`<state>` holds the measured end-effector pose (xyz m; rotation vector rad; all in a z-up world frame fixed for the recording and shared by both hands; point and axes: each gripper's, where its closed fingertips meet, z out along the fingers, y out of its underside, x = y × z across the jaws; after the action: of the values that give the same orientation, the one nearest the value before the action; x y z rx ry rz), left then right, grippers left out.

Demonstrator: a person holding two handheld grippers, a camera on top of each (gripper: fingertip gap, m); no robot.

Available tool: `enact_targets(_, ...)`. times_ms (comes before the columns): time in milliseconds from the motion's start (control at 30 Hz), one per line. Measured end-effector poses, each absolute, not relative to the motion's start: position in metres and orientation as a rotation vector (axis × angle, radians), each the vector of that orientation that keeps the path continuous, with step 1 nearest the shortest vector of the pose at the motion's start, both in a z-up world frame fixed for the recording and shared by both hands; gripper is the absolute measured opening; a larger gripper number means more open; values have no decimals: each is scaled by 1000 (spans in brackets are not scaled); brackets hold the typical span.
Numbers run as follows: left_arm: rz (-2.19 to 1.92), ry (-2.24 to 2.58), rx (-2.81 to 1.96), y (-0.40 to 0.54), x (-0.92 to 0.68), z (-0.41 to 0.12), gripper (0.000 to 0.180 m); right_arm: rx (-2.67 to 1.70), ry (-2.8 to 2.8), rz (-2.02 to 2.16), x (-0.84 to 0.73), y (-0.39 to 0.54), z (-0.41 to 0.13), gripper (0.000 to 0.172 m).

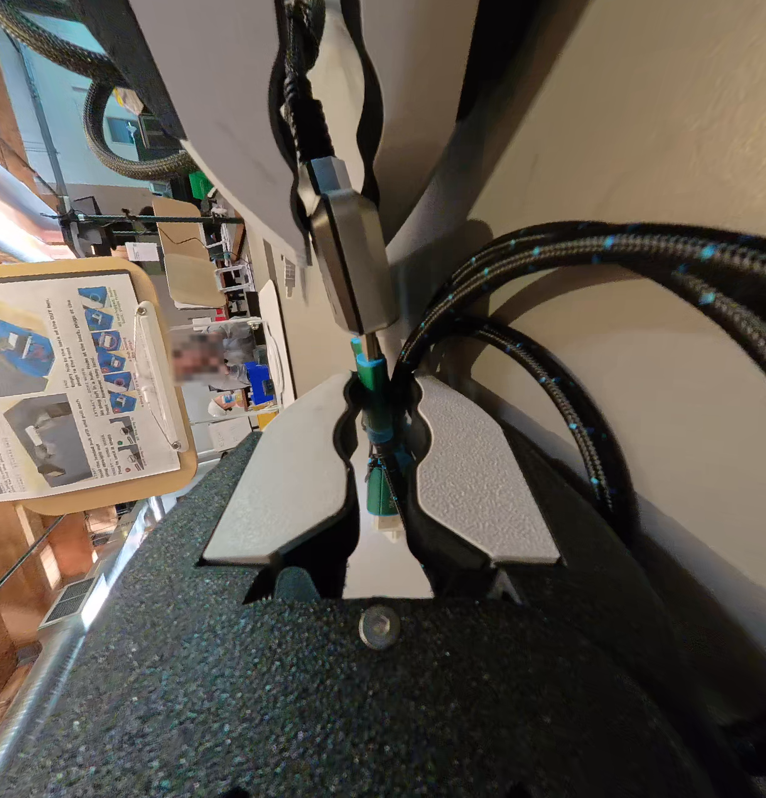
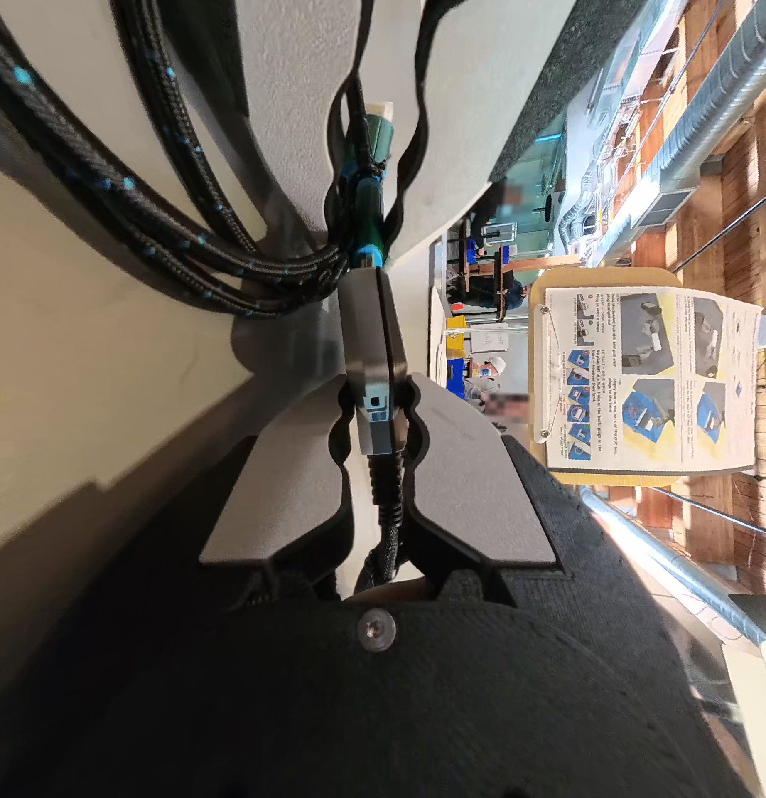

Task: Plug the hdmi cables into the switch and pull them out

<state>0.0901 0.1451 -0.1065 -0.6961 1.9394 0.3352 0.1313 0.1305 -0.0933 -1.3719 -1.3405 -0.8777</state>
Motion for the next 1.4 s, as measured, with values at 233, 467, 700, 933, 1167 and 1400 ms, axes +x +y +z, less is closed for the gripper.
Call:
enact_targets(233, 350, 1961, -735, 139, 87, -105, 19, -1392, -1316, -856, 127, 129, -93, 21)
enact_targets(467, 256, 1990, -738, 132, 90, -108, 22, -1390, -1351, -831, 130, 128, -96, 22)
enact_targets(700, 3, 2021, -837, 120, 84, -100, 37, -1385, -1355, -812, 128, 128, -95, 22)
enact_targets(933, -15, 2059, -855, 127, 74, -99, 43, -1380, -1358, -800, 125, 127, -95, 22)
enact_targets(1167, -126, 2040, -903, 121, 79, -99, 47, -1376, -1359, -800, 125, 127, -95, 22)
enact_targets(1400, -464, 1989, -1146, 113, 81, -90, 59, -1374, -1363, -798, 125, 127, -95, 22)
